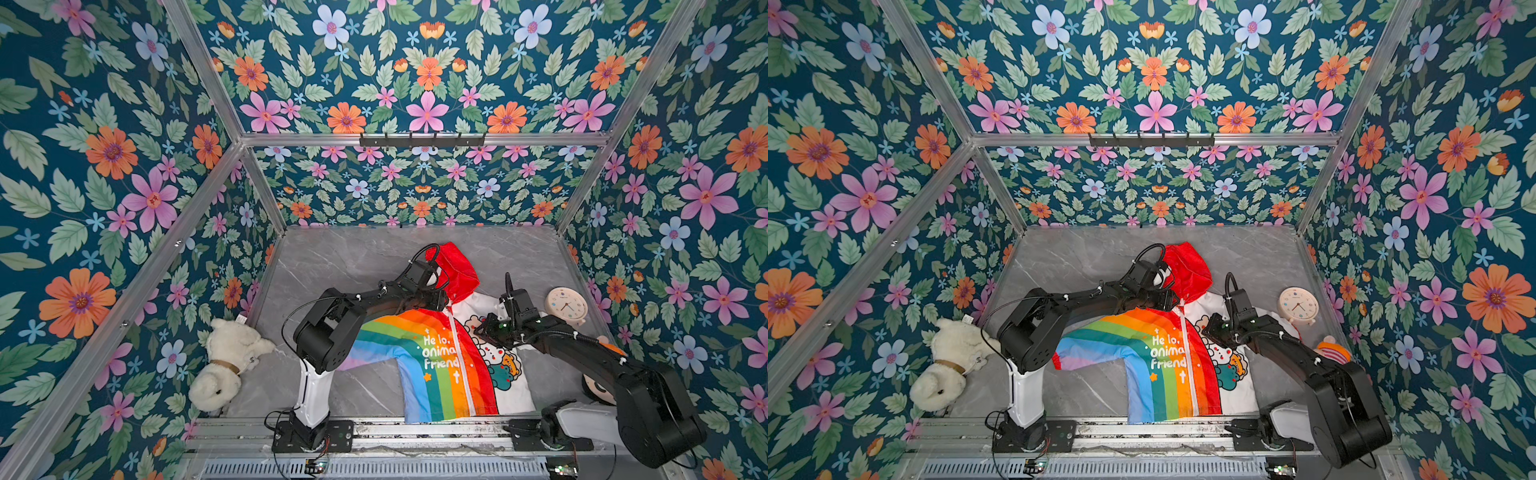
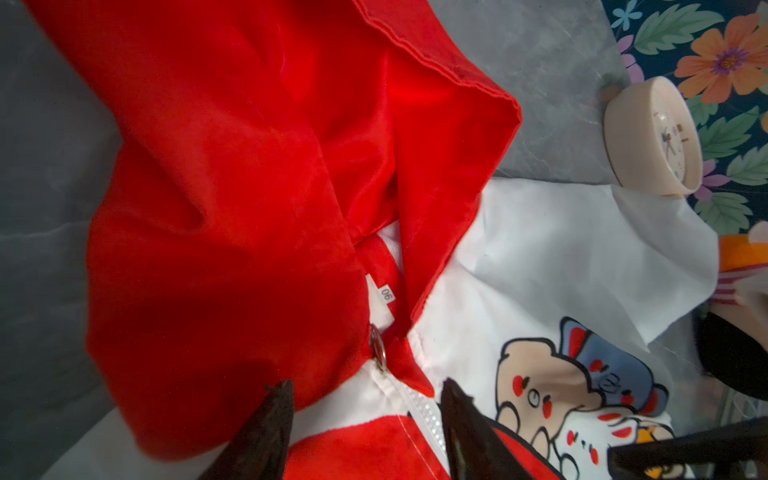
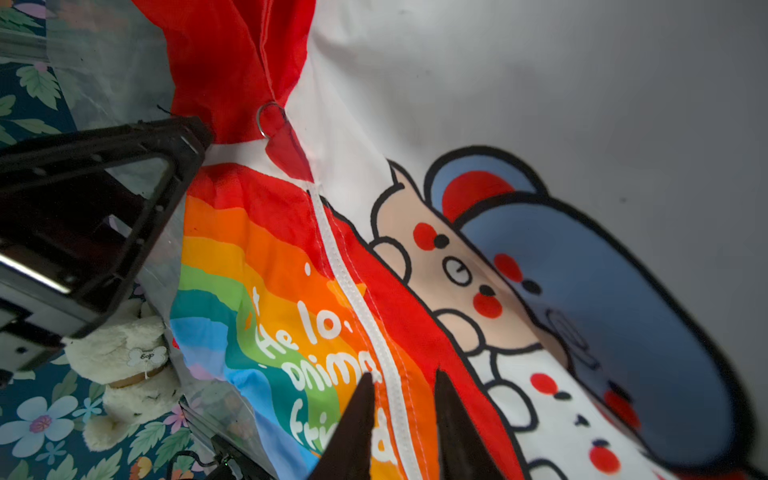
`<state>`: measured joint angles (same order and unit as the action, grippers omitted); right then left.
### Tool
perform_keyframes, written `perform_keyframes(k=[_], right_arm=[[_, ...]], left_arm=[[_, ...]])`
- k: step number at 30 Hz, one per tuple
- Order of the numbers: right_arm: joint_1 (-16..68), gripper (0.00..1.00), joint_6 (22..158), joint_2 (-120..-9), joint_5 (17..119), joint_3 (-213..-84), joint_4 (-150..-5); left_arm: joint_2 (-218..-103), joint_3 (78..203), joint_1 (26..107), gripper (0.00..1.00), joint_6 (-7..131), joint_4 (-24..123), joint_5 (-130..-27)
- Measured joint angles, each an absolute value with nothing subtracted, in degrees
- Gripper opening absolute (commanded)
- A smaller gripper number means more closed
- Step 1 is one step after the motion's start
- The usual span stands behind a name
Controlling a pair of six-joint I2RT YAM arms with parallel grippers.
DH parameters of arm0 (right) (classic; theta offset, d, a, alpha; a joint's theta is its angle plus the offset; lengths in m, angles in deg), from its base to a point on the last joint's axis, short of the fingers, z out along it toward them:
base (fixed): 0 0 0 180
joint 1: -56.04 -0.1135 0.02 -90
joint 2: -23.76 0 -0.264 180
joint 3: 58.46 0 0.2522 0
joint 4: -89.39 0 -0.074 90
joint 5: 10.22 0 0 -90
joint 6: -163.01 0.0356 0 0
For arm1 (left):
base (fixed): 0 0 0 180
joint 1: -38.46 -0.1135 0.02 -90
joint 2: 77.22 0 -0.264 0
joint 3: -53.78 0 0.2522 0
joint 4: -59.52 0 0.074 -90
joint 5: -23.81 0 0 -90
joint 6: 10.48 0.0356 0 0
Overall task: Unzip the jacket
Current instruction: Flatten out the jacket at the center of the board.
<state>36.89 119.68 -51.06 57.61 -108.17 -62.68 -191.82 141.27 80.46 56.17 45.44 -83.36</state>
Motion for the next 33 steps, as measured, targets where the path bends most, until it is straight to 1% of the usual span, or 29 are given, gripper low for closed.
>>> perform_keyframes(k=[6,10,14,20,27,33], right_arm=[[37.15,0.26,120.91,-57.12,54.57,-112.52,-66.33],[37.34,0.26,121.06,-61.88,52.91,-115.71,-67.31],[37.34,0.22,121.26,-67.41,50.83,-119.53,-68.07],[37.34,0.18,121.32,-74.43,49.28,-125.17,-68.21],[37.41,0.15,122.63,-79.08,48.03,-128.12,-67.72],[37.78,0.14,122.96,-80.88,47.62,-129.57,-67.70]], left_arm=[[-194.23,146.17,80.42,0.57,60.72,42.67,-83.38],[-195.06,147.31,80.39,0.59,64.21,40.94,-84.74],[-195.10,147.15,79.83,0.62,67.27,40.42,-87.25],[-195.91,149.62,77.68,0.62,70.68,38.34,-90.07],[-196.11,148.64,77.31,0.62,73.70,36.94,-92.65],[-196.46,148.46,77.12,0.62,75.56,36.40,-93.06]])
